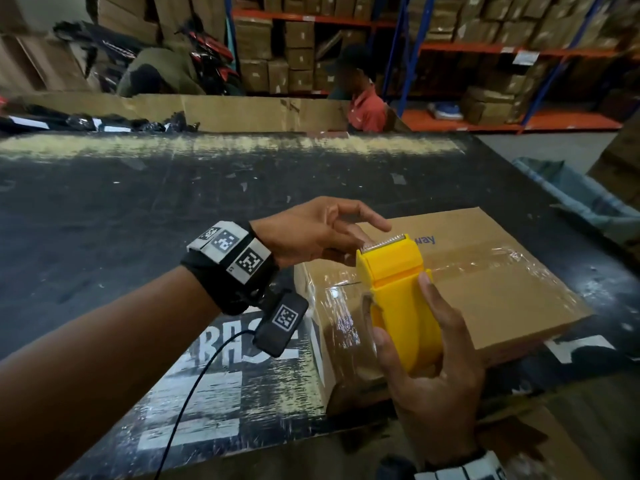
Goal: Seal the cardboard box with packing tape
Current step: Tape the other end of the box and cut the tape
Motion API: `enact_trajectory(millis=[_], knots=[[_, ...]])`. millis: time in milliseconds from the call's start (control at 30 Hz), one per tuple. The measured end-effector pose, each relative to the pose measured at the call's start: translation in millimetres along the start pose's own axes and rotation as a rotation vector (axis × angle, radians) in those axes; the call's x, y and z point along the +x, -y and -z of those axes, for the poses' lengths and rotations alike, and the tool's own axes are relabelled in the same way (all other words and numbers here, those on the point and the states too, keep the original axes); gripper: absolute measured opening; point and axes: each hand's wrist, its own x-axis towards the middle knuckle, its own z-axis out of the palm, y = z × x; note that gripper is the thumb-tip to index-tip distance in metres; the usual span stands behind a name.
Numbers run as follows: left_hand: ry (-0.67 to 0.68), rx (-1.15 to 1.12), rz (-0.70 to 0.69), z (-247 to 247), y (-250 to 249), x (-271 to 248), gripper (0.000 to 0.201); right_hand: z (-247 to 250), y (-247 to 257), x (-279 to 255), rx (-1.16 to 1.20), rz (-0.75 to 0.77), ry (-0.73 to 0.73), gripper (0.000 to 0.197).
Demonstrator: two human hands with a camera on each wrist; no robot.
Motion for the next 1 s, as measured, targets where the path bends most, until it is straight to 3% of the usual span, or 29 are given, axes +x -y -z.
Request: enact_trajectory(millis=[167,300,467,667,800,1000], knots=[[-0.027,0.205,-0.146,8.7,-15.6,-7.1,0.038,-10.6,6.4,2.4,-0.033,0.017,-0.004,0.073],[-0.046,0.223,-0.112,21.1,-11.9,-3.9,0.046,-14.1,16.6,8.4,-0.081,0.016,0.025,0.071],[-0.241,0.144,-0.139,70.7,-20.7,12.9,0.033,-1.7,39.8,4.6,-0.235,-0.059,0.079,0.068],[-0.267,0.175,0.064,118.6,9.9,44.6,0.034,-7.7,58.0,23.1,-0.291,-0.242,0.273,0.069],[-0.34,0.138,0.148,142.3,42.2,64.6,0.038,-32.8,53.5,55.3,-0.293,-0.421,0.481,0.069],[-0.373,0.111,0.237,161.4,75.9,78.8,0.037,-59.1,45.6,72.3,-0.334,-0.447,0.533,0.063]])
